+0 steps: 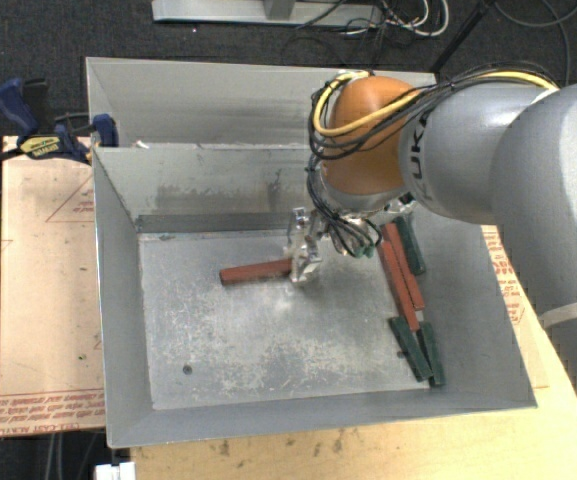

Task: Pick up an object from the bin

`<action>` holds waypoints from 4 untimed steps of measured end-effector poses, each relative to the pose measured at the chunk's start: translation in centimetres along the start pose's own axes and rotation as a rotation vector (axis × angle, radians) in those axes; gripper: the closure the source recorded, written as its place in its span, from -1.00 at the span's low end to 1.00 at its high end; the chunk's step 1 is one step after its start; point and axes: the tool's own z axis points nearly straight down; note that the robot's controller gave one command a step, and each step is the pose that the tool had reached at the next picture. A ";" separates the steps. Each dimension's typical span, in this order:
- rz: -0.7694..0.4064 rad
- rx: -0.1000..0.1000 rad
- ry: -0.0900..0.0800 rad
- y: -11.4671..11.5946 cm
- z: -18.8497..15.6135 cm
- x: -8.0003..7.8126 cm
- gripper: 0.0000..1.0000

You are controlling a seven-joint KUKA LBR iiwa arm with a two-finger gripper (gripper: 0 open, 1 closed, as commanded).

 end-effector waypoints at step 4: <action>0.184 -0.002 0.015 7.7 -3.6 -0.3 1.00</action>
Offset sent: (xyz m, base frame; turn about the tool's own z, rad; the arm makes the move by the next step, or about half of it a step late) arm -0.0181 0.0726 -0.0111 0.1789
